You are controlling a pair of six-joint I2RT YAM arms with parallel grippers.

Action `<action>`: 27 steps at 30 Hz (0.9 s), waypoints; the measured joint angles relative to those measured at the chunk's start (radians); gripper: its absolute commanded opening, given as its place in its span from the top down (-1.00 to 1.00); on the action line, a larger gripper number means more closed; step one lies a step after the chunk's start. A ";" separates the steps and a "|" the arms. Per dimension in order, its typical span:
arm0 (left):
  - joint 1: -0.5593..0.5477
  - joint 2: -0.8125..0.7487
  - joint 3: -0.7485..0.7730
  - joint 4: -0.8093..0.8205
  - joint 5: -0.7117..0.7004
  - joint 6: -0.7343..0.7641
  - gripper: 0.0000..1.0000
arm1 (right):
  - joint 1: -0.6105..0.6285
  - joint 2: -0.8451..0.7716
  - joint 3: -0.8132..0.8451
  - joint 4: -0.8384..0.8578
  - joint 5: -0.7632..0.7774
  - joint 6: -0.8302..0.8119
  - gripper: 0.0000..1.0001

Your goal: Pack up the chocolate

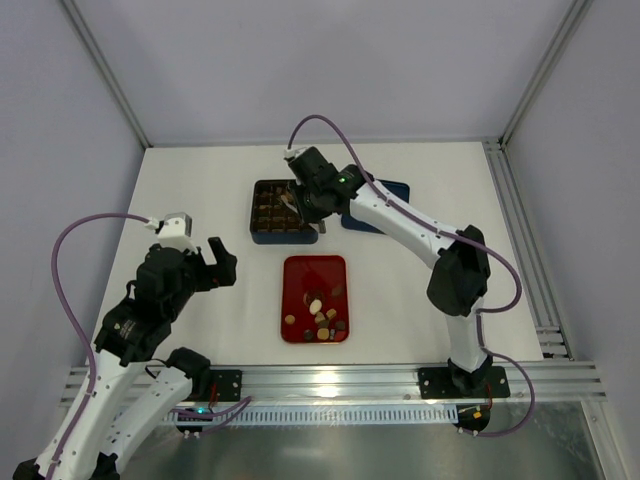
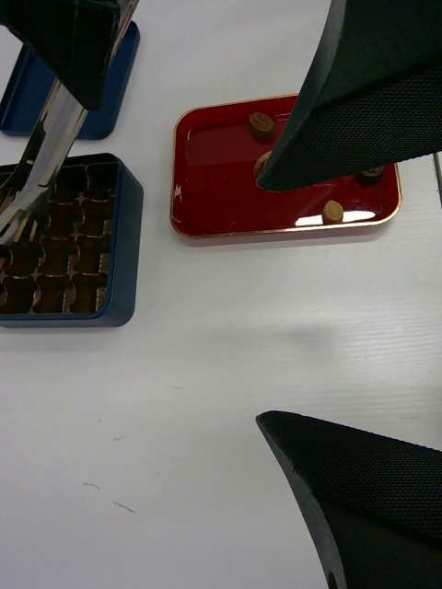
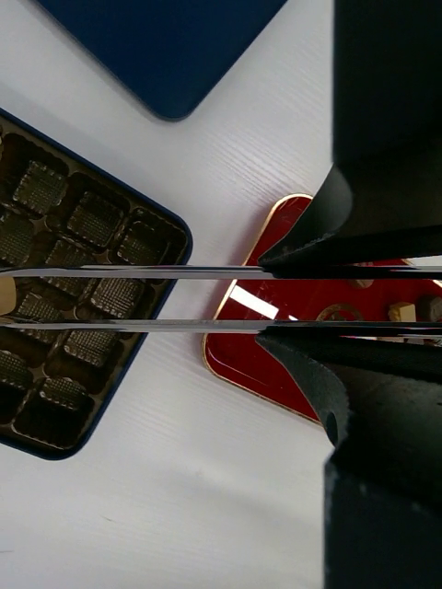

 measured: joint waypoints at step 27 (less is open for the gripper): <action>0.000 0.000 0.000 0.000 0.000 0.000 -0.99 | -0.013 0.129 0.135 0.013 -0.006 0.004 0.14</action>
